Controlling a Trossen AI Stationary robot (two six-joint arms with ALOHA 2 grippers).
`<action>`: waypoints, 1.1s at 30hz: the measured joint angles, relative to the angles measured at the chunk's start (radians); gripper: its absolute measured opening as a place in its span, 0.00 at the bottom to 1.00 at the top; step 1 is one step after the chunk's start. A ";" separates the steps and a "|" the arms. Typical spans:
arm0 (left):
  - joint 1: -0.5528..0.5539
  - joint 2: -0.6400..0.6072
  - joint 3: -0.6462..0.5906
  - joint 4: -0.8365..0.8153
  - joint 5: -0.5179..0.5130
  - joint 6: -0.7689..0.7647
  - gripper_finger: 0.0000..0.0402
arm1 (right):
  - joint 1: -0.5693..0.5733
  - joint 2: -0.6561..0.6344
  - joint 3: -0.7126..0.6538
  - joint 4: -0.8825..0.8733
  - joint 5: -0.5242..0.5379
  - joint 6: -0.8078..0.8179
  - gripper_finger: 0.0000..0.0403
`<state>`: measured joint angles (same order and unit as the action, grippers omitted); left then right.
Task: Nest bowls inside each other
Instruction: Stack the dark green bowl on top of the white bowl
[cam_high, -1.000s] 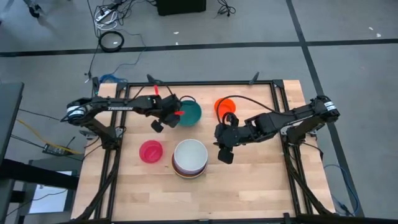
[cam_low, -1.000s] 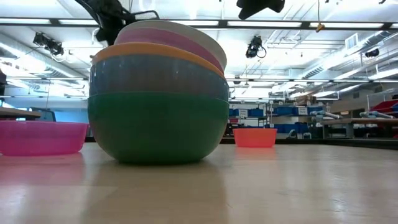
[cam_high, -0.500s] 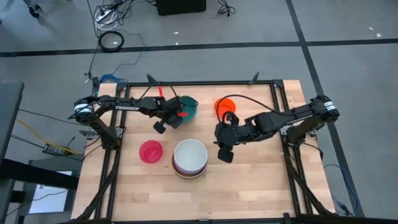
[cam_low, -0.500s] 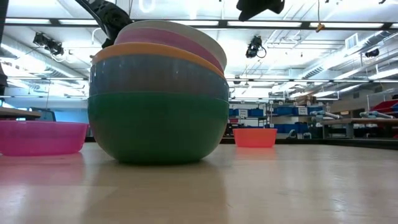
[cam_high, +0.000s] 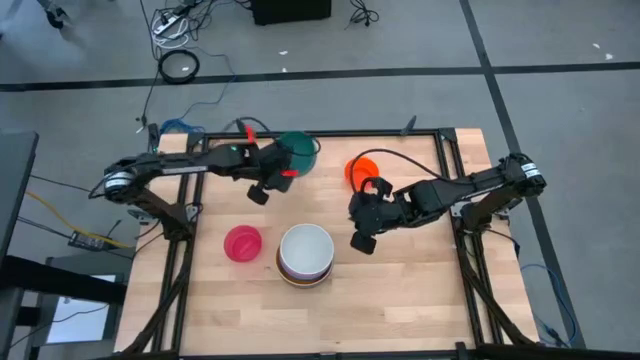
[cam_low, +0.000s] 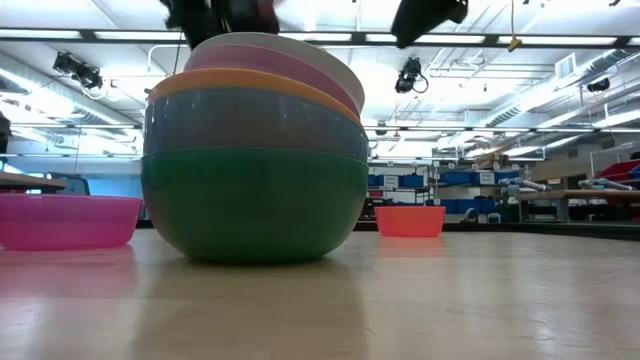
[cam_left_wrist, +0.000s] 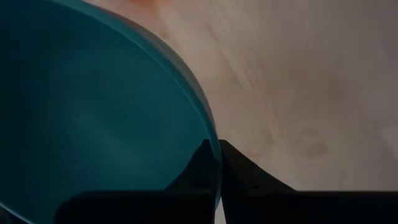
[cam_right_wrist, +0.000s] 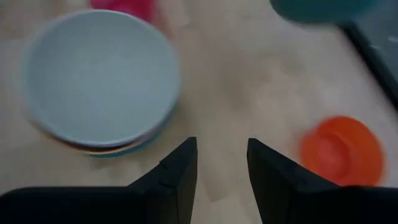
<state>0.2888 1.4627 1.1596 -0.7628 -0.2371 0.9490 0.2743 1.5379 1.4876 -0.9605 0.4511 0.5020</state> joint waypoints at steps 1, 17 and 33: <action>-0.010 -0.021 0.032 -0.041 0.002 -0.028 0.02 | -0.002 0.000 0.000 -0.016 0.023 0.017 0.31; -0.464 -0.088 0.258 -0.319 0.231 -0.480 0.02 | -0.048 0.000 0.000 -0.134 0.132 0.152 0.27; -0.636 0.025 0.257 -0.220 0.257 -0.695 0.10 | -0.049 0.000 0.000 -0.133 0.119 0.123 0.27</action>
<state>-0.3470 1.4879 1.4170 -0.9825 0.0197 0.2536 0.2253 1.5379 1.4876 -1.0935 0.5698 0.6250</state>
